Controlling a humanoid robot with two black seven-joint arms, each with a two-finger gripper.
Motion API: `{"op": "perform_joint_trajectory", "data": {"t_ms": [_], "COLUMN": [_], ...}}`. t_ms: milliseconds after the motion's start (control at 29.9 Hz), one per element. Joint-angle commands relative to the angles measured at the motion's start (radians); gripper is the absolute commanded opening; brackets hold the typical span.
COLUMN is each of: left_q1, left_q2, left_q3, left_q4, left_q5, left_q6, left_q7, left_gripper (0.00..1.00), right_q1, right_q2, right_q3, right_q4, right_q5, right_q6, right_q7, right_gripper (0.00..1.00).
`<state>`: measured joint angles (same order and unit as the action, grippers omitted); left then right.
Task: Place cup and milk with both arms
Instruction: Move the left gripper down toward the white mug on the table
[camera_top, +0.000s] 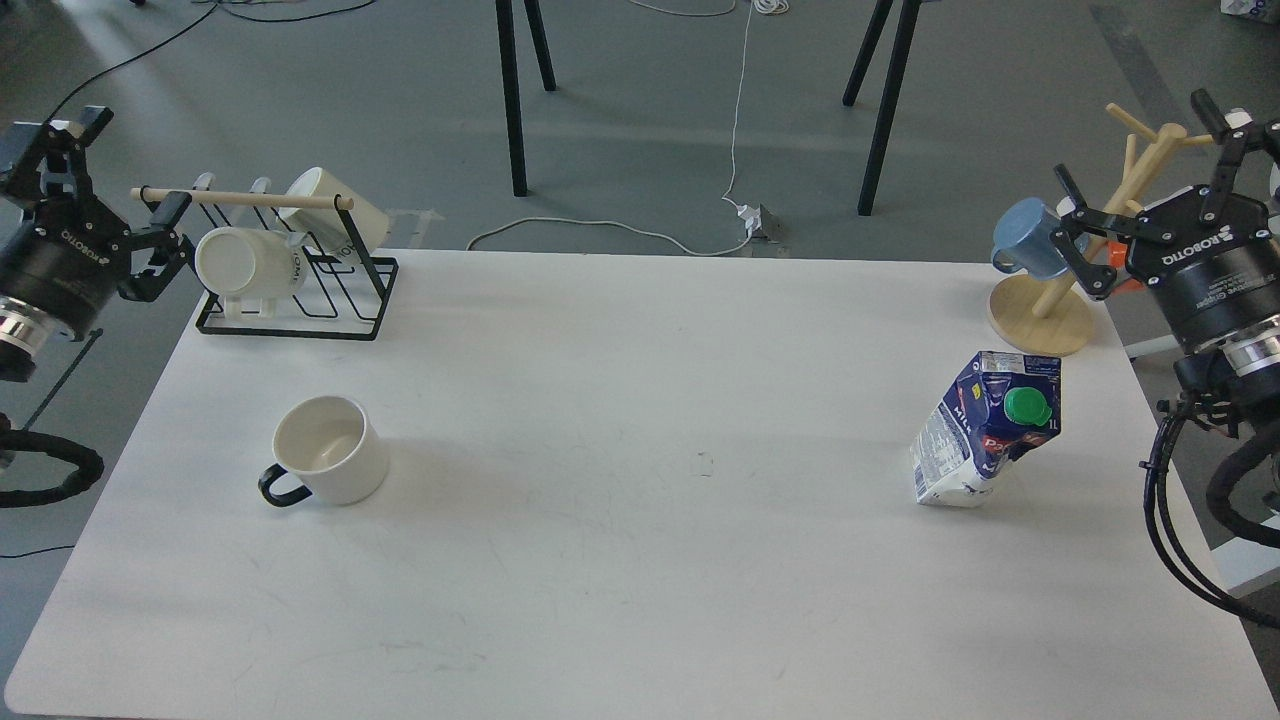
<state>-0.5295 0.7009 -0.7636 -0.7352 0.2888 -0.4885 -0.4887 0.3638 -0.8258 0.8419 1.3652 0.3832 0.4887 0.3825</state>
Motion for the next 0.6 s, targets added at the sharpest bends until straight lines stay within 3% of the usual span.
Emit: {"op": "perform_joint_trajectory", "data": {"t_ms": [0,200,367,568], "left_q1": [0.003,0.010,0.009,-0.044], "left_q2": [-0.017,-0.006,-0.003,0.155], "left_q3": [0.004,0.009,0.018,0.024], "left_q4": [-0.001,0.023,0.131,0.131], "left_q5": [-0.005,0.001,0.027,0.331], "left_q6": [0.000,0.000,0.000,0.000], "left_q7": [0.000,0.000,0.000,0.000], "left_gripper": [1.00,1.00,1.00,1.00], "right_q1": [0.001,0.000,-0.002,-0.003], "right_q2": [-0.012,-0.016,-0.006,-0.001], "right_q3": [0.000,0.002,0.002,0.000], "right_q4": [0.003,0.009,0.003,0.006], "right_q5": [0.002,0.002,-0.001,-0.001], "right_q6": [0.000,0.000,0.000,0.000], "right_q7": [-0.001,-0.001,0.001,0.003], "right_gripper": [0.99,0.99,0.99,0.99]}}
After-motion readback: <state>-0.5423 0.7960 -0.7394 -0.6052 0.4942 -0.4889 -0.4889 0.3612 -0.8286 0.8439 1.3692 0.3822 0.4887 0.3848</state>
